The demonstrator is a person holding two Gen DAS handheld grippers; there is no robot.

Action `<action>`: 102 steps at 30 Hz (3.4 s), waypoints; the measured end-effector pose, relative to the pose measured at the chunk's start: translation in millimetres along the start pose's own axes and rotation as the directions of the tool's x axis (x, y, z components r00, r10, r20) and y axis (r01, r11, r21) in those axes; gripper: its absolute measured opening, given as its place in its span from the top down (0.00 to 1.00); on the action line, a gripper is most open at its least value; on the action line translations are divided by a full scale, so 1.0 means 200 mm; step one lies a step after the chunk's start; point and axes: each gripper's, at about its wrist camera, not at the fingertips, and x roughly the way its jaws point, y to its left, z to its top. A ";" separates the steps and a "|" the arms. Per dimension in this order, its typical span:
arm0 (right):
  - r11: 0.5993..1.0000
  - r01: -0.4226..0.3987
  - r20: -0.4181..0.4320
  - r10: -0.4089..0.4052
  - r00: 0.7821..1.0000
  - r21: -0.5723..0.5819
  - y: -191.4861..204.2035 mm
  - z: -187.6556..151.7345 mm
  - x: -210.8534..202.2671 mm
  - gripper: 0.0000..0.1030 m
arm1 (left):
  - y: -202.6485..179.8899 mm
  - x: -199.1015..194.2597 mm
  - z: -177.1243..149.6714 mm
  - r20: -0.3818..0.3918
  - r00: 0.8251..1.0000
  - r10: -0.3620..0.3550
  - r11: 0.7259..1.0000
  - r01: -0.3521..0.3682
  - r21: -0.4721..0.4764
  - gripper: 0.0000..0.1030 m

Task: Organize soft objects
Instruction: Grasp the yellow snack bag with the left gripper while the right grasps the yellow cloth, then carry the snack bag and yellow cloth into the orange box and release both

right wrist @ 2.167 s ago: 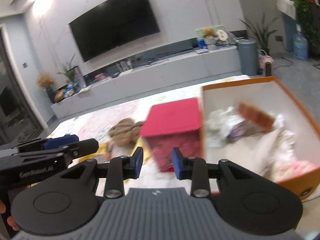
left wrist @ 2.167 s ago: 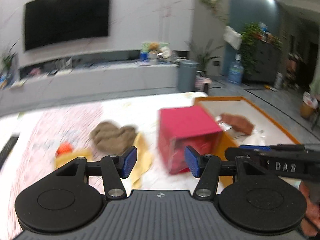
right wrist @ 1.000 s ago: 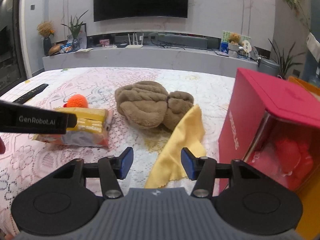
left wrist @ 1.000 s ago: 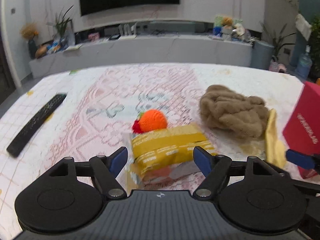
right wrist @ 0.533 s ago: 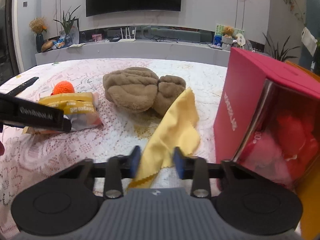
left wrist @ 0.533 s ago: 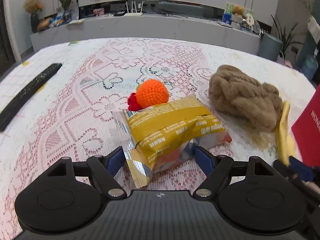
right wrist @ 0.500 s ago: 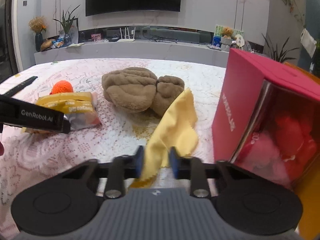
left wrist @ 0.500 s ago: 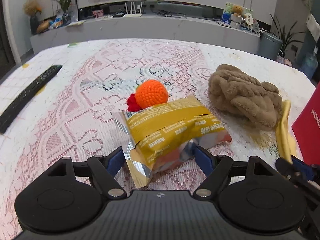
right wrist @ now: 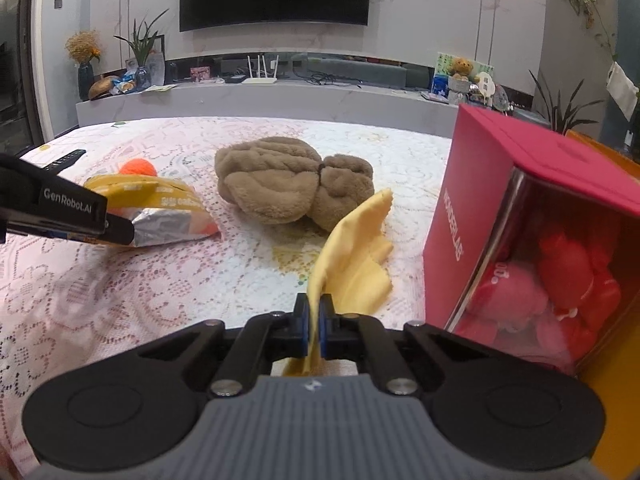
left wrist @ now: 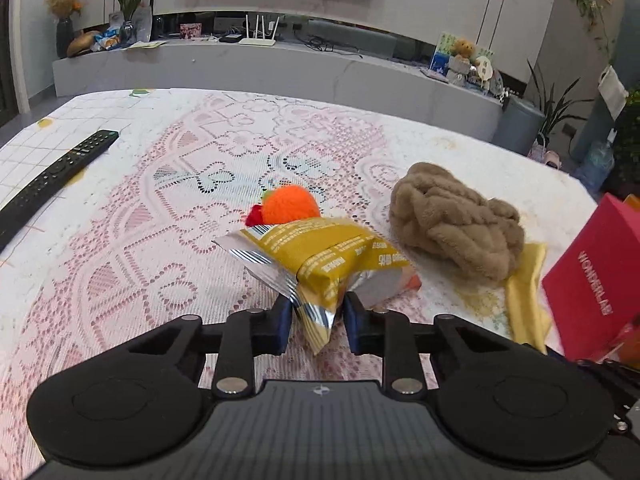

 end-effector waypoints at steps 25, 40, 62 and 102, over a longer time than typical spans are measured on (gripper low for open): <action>0.979 -0.201 0.072 0.198 0.978 0.039 -0.10 -0.07 -0.70 0.99 | -0.18 -0.57 -0.26 0.104 0.986 -0.134 0.991 0.135 -0.005 0.90; 0.948 -0.248 0.182 0.213 0.960 0.198 -0.47 -0.10 -1.07 1.00 | -0.51 -0.82 -0.31 0.156 0.964 -0.216 0.970 0.194 0.144 0.98; 0.946 -0.182 0.283 0.104 0.954 0.267 -0.89 -0.02 -1.40 1.00 | -1.05 -1.02 -0.14 0.202 0.845 -0.495 0.834 0.398 0.382 0.98; 0.945 0.041 0.018 -0.049 0.999 0.325 -1.59 -0.07 -0.92 1.00 | -1.62 -0.44 -0.25 -0.086 0.886 -0.455 0.723 0.424 0.545 0.98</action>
